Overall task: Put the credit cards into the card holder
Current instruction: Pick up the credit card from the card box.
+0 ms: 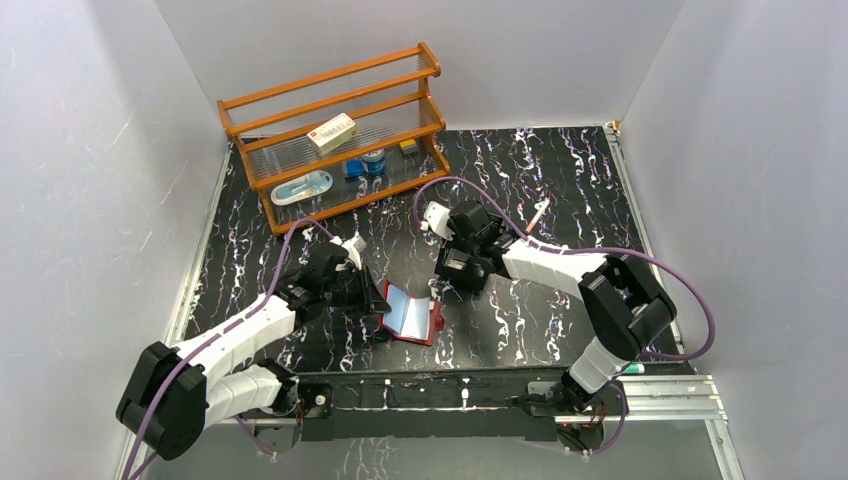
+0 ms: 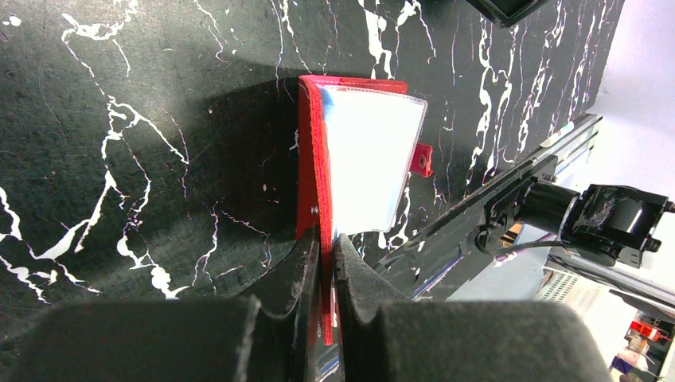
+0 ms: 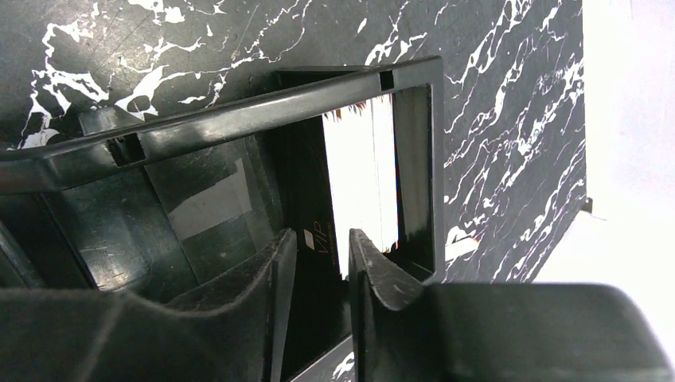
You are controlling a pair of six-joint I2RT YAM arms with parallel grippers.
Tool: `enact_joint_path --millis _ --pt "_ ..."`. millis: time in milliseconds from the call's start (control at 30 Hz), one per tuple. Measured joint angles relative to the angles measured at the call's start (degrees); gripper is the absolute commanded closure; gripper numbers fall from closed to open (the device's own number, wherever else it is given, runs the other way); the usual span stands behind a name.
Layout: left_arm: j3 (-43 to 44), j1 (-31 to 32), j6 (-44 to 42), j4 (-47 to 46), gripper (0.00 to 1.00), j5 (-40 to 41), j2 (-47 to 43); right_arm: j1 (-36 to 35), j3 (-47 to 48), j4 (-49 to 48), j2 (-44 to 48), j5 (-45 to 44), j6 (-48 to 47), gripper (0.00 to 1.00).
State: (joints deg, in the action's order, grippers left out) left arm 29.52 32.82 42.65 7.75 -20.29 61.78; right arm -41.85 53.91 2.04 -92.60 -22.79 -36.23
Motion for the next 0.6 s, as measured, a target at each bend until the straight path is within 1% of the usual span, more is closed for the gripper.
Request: enact_joint_path --millis 167,333,467,600 --pt "0.0 0.0 -0.02 0.0 1.0 -0.02 0.11 0.22 0.0 -0.55 -0.33 0.26 -0.72 0.53" --pt "0.0 0.0 -0.02 0.0 1.0 -0.02 0.46 1.05 0.04 -1.05 -2.43 0.22 -1.79 0.53" --pt "0.0 0.0 -0.04 -0.02 1.0 -0.02 0.59 1.68 0.07 -2.25 -3.74 -0.07 -2.82 0.57" --pt "0.0 0.0 -0.04 -0.02 1.0 -0.02 0.74 1.77 0.13 -3.21 -4.02 -0.83 -3.41 0.7"
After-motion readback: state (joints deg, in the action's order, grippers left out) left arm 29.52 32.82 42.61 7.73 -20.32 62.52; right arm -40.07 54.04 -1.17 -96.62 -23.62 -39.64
